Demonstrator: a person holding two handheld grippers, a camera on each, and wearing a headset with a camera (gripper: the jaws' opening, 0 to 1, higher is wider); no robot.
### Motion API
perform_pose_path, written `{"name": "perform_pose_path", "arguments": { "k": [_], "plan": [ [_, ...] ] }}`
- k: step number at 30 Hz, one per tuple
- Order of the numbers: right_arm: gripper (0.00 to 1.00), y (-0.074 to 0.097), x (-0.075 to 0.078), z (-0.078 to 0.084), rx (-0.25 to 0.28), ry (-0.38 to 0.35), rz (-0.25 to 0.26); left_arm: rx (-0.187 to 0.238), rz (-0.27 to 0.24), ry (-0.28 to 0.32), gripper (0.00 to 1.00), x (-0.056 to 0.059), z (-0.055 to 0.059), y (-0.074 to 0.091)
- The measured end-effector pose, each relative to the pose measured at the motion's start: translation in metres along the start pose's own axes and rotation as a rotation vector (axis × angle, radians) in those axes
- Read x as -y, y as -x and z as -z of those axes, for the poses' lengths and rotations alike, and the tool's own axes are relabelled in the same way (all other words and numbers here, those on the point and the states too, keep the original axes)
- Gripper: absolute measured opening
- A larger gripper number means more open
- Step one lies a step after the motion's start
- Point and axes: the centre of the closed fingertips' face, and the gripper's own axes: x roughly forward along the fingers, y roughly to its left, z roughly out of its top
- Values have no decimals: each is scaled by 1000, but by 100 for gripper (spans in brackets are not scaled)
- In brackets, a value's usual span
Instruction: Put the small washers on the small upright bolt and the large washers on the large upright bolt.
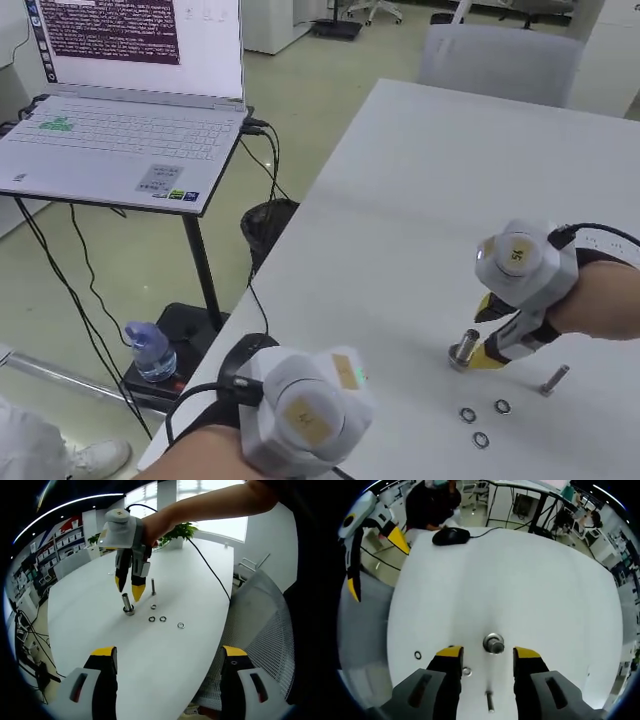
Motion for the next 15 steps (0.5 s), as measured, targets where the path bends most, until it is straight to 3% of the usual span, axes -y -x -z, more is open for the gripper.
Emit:
{"name": "perform_pose_path", "arguments": {
  "k": [15],
  "plan": [
    [39,9,-16,5,44,-21,17,-11,5,-14,83,-2,3,2]
  ]
}}
